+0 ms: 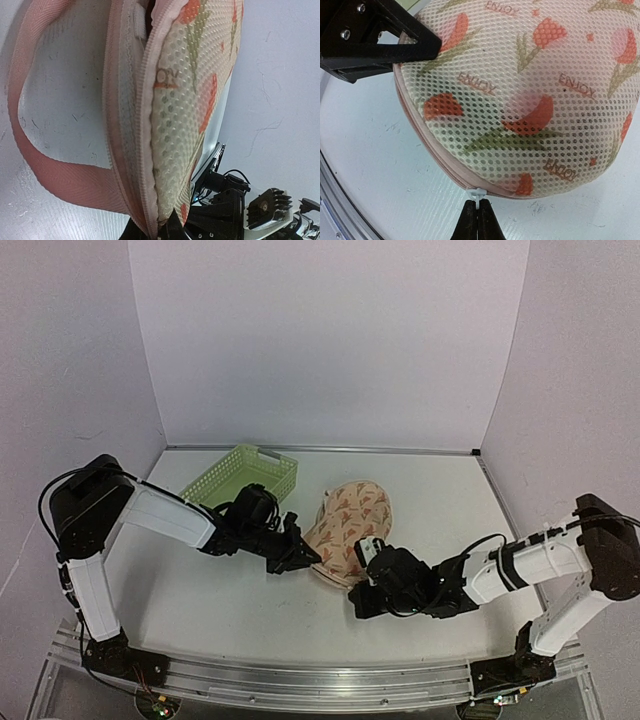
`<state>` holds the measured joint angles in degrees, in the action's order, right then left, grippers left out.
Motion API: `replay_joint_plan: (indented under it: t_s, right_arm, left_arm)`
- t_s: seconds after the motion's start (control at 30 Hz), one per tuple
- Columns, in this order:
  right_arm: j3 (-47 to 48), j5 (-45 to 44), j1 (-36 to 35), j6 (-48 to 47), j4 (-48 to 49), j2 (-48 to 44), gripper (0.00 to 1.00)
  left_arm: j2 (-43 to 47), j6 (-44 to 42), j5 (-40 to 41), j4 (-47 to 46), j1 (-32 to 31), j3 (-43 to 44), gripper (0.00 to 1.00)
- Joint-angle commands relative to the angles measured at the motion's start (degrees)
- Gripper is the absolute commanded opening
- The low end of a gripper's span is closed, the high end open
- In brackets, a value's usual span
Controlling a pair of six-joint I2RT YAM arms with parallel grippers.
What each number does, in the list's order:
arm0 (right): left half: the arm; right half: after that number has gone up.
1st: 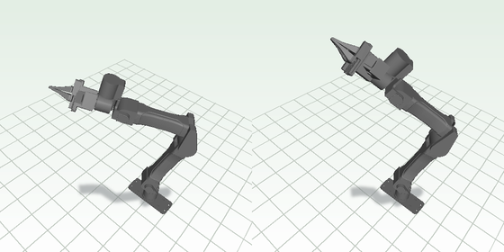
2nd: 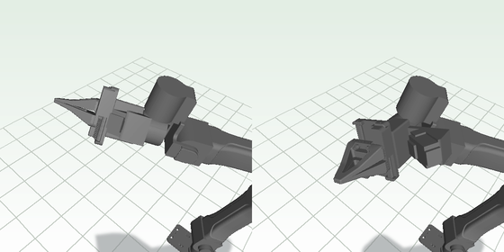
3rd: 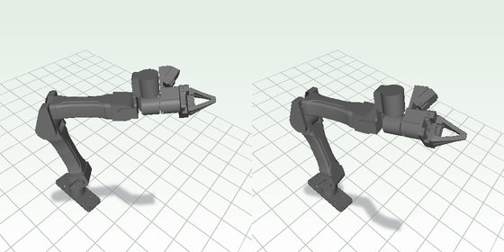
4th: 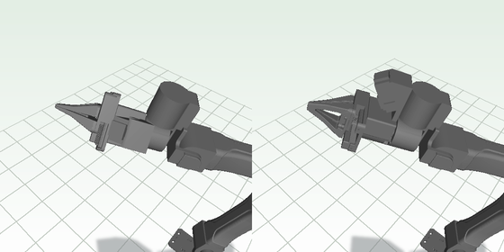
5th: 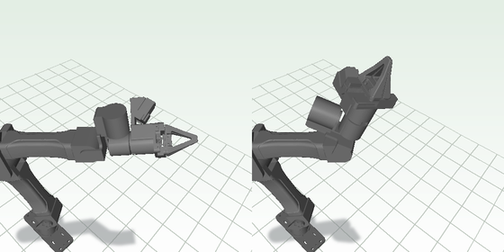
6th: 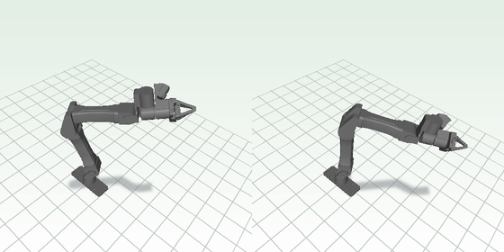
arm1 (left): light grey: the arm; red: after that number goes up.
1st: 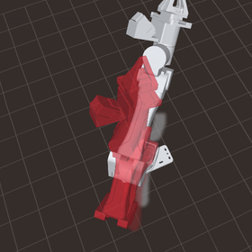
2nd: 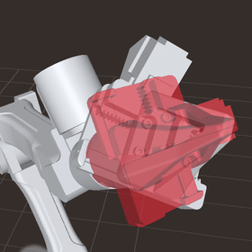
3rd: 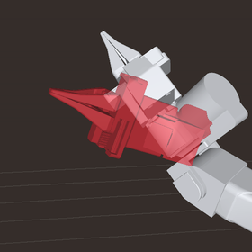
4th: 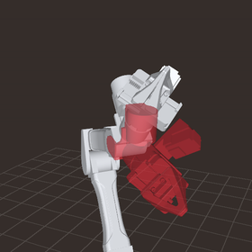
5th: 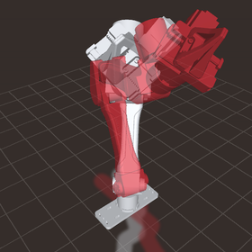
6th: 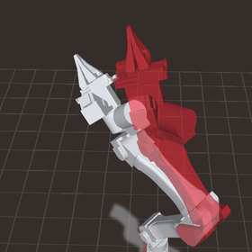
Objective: Unzip the laundry bag and remove the bra
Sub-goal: Unzip the zipper of the laundry bag.
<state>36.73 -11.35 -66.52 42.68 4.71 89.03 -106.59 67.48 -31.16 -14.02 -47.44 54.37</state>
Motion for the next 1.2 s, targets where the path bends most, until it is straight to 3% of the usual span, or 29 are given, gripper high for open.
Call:
replay_joint_plan:
  t_s: [0.0,0.77,1.17]
  right_arm:
    - [-2.2,-3.7,-0.2,0.6,-2.6,-4.3,0.0]
    - [-6.0,-5.6,2.2,-5.4,-6.2,-13.7,0.0]
    - [-6.3,-5.3,4.0,-5.0,-7.0,-15.4,0.0]
  left_arm:
    - [5.0,-3.5,-2.7,-2.7,0.6,2.5,0.0]
    - [18.1,-10.0,-16.7,-1.5,3.8,-1.8,0.0]
    - [19.0,-12.4,-17.2,0.8,3.9,-3.2,0.0]
